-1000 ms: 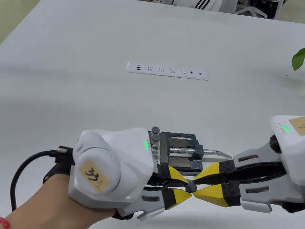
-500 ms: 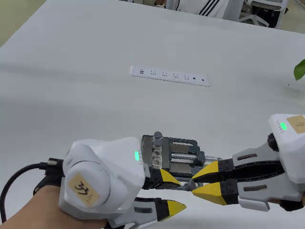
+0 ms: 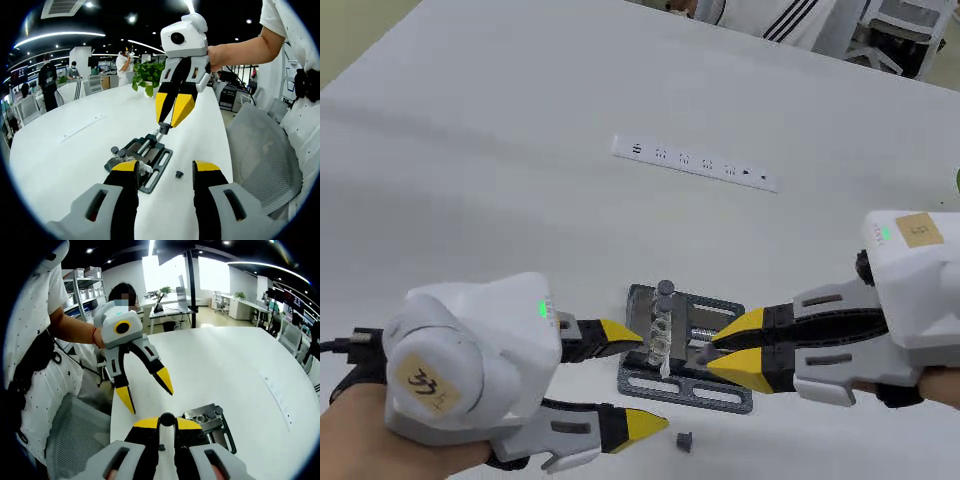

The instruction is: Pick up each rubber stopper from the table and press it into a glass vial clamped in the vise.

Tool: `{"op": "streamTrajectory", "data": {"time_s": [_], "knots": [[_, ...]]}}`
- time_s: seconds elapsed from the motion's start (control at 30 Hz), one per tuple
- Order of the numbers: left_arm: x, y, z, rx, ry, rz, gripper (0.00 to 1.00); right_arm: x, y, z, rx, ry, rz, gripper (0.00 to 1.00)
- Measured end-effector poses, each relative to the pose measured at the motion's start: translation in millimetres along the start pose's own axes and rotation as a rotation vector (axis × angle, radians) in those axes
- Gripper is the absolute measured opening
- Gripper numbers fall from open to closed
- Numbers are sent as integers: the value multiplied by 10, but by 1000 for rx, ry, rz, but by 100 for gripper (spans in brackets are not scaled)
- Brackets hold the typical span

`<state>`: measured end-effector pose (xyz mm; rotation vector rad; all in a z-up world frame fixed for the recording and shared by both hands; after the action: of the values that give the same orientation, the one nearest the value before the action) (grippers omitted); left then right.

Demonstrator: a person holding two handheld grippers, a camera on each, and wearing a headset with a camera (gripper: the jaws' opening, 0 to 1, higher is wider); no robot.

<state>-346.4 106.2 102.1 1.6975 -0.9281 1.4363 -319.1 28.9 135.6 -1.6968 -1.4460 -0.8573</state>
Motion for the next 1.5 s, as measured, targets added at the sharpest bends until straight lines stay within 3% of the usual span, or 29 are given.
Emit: {"op": "streamTrajectory", "data": {"time_s": [0.13,0.47,0.67,0.83,1.5], "knots": [[-72,-103,-57,32,24,-7,54,6,154,75,-14,-54,-12,5],[-114,-202,-159,63,95,-26,70,-9,468,297,-25,-210,-47,5],[-179,-213,-185,62,96,-31,76,-95,580,452,1,-307,-70,5],[-221,-206,-196,71,113,-47,87,-218,625,529,19,-380,-73,5],[-324,-207,-191,57,110,-50,90,-380,679,625,41,-461,-68,5]]}}
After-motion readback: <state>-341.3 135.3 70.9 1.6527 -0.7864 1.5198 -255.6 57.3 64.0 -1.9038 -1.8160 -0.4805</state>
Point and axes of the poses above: the centre of the closed fingertips' face, and the gripper's own axes: z roughly forward along the fingers, y roughly to its right, x roughly out of its top, the point moved 3 cm from there along -z, roughly backward along the fingers, and after that the axes turned 15 degrees about y, right-handed, at the moved point
